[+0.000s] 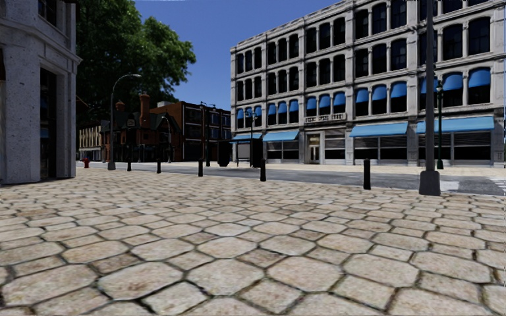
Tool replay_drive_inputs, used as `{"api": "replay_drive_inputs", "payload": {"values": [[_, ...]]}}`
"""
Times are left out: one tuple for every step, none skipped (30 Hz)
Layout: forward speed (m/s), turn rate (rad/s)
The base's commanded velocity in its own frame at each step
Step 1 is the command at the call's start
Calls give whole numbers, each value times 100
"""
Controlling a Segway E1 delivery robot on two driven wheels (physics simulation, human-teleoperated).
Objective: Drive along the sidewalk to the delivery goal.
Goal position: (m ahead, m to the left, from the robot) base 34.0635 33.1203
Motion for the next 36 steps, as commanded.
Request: {"api": "replay_drive_inputs", "payload": {"values": [[199,35],[199,35],[199,35],[199,35],[199,35],[199,35],[199,35],[199,35],[199,35],[199,35],[199,35],[199,35],[199,35],[199,35],[199,35],[199,35],[199,35],[199,35],[199,35],[199,35],[199,35],[199,35],[199,35],[199,35],[199,36],[199,36],[199,36],[199,36],[199,36],[199,36],[199,36],[199,36],[199,36],[199,36],[199,36],[199,36]]}}
